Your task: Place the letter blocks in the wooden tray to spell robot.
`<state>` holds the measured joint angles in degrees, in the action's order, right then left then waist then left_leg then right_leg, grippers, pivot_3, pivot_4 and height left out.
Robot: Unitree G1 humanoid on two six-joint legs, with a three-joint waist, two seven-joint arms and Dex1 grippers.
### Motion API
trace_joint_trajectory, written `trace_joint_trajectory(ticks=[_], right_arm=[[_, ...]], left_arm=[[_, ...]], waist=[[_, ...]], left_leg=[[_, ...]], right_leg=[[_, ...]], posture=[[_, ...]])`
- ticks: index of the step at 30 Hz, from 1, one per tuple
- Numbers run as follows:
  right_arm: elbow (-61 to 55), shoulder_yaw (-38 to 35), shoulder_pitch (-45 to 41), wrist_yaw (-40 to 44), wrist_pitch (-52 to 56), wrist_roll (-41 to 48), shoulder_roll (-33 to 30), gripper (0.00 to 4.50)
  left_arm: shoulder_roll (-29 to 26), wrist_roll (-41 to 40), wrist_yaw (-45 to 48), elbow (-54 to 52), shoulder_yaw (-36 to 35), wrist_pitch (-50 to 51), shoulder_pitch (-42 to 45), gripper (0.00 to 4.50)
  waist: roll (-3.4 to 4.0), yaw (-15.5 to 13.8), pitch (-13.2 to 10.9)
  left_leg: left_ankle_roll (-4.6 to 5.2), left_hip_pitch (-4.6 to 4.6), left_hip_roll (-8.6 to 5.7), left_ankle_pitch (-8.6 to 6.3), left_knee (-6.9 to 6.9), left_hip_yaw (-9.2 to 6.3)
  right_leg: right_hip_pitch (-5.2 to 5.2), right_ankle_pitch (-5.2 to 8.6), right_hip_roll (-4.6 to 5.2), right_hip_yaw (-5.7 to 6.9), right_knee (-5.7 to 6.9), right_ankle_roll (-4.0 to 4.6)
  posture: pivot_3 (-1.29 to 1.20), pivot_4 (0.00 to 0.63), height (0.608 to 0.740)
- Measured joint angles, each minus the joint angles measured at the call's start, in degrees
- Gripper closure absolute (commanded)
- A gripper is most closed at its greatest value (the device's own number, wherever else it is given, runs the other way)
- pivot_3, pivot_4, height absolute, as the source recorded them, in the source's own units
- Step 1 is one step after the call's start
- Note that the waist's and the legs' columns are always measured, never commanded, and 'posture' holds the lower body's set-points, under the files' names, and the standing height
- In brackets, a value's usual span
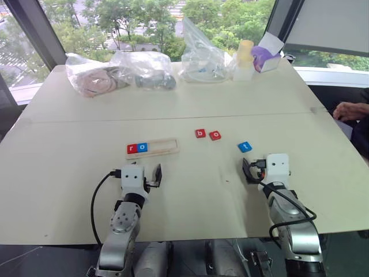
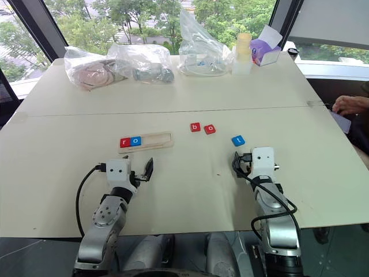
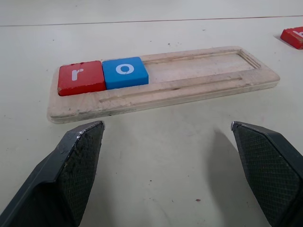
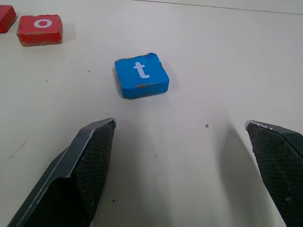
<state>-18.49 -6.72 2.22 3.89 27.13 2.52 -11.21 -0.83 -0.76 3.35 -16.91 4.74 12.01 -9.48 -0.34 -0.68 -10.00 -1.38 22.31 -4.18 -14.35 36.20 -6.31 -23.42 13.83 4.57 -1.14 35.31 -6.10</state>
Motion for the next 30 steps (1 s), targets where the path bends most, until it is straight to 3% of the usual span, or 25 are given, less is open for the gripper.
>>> trace_joint_trajectory(ticks=[19,30], right_arm=[[-1.6,1.5,1.9,0.3,-0.7,-0.1,0.5,0.02],[-0.5,6.1,1.9,3.1,-4.0,-1.4,-0.4,0.02]], left_arm=[[-1.6,-1.2,1.3,-4.2,-0.2,4.9,-1.2,0.0],[-3.5,-2.4,2.6,-4.8,-2.3,6.1,0.2,0.0]], waist=[[-0.02,0.1,0.0],[-0.03,0.2,0.0]], left_leg=[[0.0,0.01,0.01,0.0,-0.03,-0.01],[0.0,0.02,0.03,0.0,-0.04,-0.01]], right_leg=[[-0.03,0.02,0.0,0.0,-0.01,-0.01],[-0.05,0.01,0.0,0.0,-0.01,0.0]], posture=[[0.0,0.15,0.74],[0.0,0.15,0.74]])
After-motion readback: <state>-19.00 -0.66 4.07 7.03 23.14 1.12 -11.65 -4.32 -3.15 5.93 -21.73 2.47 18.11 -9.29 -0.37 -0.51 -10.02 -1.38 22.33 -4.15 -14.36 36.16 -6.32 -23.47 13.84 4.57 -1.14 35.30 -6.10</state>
